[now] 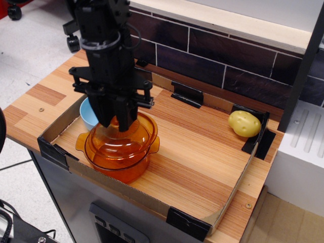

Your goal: Put lid on pot

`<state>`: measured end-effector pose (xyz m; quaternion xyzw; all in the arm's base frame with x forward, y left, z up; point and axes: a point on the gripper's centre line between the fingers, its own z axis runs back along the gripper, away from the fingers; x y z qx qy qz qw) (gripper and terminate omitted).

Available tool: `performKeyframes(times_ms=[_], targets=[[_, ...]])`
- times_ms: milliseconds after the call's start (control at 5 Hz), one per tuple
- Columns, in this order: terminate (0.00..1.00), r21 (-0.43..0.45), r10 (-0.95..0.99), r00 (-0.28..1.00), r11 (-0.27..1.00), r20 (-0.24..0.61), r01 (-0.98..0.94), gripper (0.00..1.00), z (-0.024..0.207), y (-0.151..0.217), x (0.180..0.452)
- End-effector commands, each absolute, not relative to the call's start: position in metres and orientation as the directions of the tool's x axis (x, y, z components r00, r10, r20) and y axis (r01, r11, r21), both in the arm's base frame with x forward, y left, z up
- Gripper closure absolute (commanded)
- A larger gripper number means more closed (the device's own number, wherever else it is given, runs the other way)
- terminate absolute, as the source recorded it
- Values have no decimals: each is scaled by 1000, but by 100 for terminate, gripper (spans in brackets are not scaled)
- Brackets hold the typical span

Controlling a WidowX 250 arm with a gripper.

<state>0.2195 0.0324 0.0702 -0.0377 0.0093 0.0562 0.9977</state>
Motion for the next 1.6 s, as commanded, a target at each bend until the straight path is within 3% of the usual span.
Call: performKeyframes(times_ms=[0, 400, 600, 1400], targets=[[0, -48, 97, 995, 994, 20, -96, 100, 75, 40, 222], [0, -33, 94, 995, 995, 16, -94, 100, 67, 39, 219], [0, -51, 96, 995, 994, -22, -97, 0, 73, 38, 221], [0, -77, 116, 993, 990, -4, -115, 0, 115, 32, 235]])
